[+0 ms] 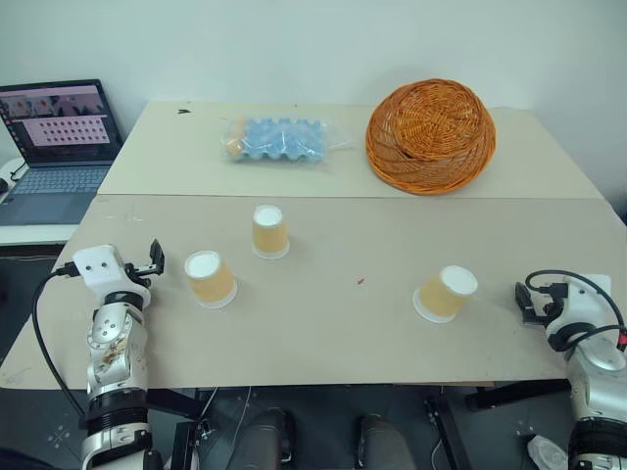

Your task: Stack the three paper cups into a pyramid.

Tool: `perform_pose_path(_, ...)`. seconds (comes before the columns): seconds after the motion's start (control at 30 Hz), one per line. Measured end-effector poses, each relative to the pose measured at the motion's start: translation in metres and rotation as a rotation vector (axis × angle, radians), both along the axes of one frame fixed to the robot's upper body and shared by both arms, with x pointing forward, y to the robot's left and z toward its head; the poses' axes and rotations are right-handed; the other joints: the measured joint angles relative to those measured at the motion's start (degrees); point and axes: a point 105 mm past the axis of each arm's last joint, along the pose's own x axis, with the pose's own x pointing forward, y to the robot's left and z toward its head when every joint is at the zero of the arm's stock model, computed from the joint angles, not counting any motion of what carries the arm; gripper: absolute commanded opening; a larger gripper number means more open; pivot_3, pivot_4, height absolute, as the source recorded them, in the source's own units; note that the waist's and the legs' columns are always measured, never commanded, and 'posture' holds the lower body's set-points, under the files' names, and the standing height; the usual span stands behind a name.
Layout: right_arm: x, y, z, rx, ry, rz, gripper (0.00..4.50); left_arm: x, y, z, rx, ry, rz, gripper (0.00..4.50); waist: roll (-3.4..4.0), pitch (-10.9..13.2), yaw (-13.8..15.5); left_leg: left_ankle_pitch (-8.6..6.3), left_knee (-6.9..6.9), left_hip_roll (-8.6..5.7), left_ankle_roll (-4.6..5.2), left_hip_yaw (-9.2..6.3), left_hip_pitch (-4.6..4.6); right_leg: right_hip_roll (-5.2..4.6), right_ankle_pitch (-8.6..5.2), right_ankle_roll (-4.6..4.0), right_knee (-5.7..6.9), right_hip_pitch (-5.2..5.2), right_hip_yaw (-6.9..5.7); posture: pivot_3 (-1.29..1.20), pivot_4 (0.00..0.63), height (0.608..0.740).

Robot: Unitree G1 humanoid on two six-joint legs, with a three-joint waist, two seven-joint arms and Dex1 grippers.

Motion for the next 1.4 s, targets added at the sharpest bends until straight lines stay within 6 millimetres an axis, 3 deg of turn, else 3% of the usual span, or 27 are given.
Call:
perform_pose_path(0.13,0.000,-0.003,0.003,0.016,-0.011,-0.012,4.50,0.000,0.000,0.005,-0.028,0.001,-0.032,4.48,-0.01,0.01,-0.02,0.00,0.01,0.00,0.00,0.00,-0.01,0.00,0.00,0.00,0.02,0.00,0.00,0.00,0.150,0.726)
perform_pose_path(0.27,-0.002,-0.019,0.029,-0.014,-0.024,-0.035,4.50,-0.003,0.002,0.052,0.026,-0.075,-0.124,4.48,0.04,0.03,-0.06,0.02,0.00,0.01,-0.03,0.01,-0.05,-0.01,-0.01,-0.01,0.04,-0.02,0.02,0.00,0.150,0.726)
perform_pose_path(0.33,0.006,-0.009,0.067,0.012,-0.116,0.044,4.50,-0.006,-0.006,0.078,0.045,-0.109,-0.221,4.48,0.10,0.03,-0.37,0.04,0.00,0.06,-0.07,0.01,-0.05,0.03,-0.01,-0.01,0.05,0.00,0.05,0.00,0.150,0.726)
perform_pose_path(0.4,0.012,0.014,0.103,0.022,-0.178,0.192,4.50,-0.010,-0.024,0.097,0.065,-0.115,-0.366,4.48,0.11,0.03,-0.71,0.06,0.00,0.11,-0.08,0.01,-0.04,0.09,-0.01,-0.01,0.07,0.00,0.04,0.00,0.150,0.726)
perform_pose_path(0.5,0.008,0.052,0.133,0.033,-0.192,0.416,4.50,-0.019,-0.042,0.106,0.118,-0.078,-0.529,4.48,0.11,0.02,-0.72,0.13,-0.02,0.16,0.07,-0.01,-0.03,0.15,-0.07,-0.07,0.05,0.03,0.01,0.00,0.150,0.726)
perform_pose_path(0.53,0.002,0.069,0.136,0.054,-0.165,0.517,4.50,-0.024,-0.048,0.104,0.111,-0.045,-0.599,4.48,0.11,0.03,-0.67,0.13,-0.04,0.15,0.08,-0.01,-0.04,0.15,-0.10,-0.09,0.05,0.00,0.00,0.00,0.150,0.726)
perform_pose_path(0.63,-0.037,0.145,0.140,0.110,-0.029,0.995,4.50,-0.048,-0.062,0.089,0.098,0.118,-0.810,4.48,0.19,0.10,-0.66,0.22,-0.09,0.23,0.47,-0.03,-0.05,0.14,-0.27,-0.12,0.05,-0.03,0.00,0.00,0.150,0.726)
perform_pose_path(0.73,-0.073,0.192,0.151,0.097,0.037,1.316,4.50,-0.061,-0.075,0.086,0.103,0.172,-0.915,4.48,0.21,0.12,-0.42,-0.07,-0.09,0.25,0.02,-0.14,-0.02,0.06,-0.28,-0.13,-0.09,-0.13,-0.05,0.00,0.150,0.726)
perform_pose_path(0.8,-0.082,0.202,0.155,0.095,0.053,1.397,4.50,-0.066,-0.084,0.088,0.092,0.175,-0.954,4.48,0.12,0.14,0.05,-0.10,-0.07,0.23,-0.05,-0.15,-0.01,0.01,-0.29,-0.18,-0.18,-0.12,-0.08,0.00,0.150,0.726)
perform_pose_path(0.97,-0.081,0.208,0.157,0.080,0.077,1.441,4.50,-0.074,-0.097,0.089,0.125,0.174,-0.973,4.48,0.13,0.14,0.80,-0.10,-0.08,0.15,-0.07,-0.09,-0.02,-0.11,-0.32,-0.29,-0.24,-0.18,-0.04,0.00,0.150,0.726)
perform_pose_path(1.27,-0.080,0.215,0.160,0.064,0.076,1.474,4.50,-0.075,-0.088,0.061,0.171,0.256,-0.913,4.48,0.13,0.14,0.87,-0.14,-0.14,0.14,-0.04,-0.06,-0.03,-0.15,-0.30,-0.26,-0.22,-0.24,-0.05,0.00,0.150,0.726)
perform_pose_path(1.4,-0.082,0.218,0.160,0.073,0.078,1.480,4.50,-0.073,-0.094,0.047,0.196,0.302,-0.943,4.48,0.13,0.14,0.98,-0.15,-0.14,0.12,-0.02,-0.06,-0.04,-0.24,-0.32,-0.29,-0.22,-0.25,-0.04,0.00,0.150,0.726)
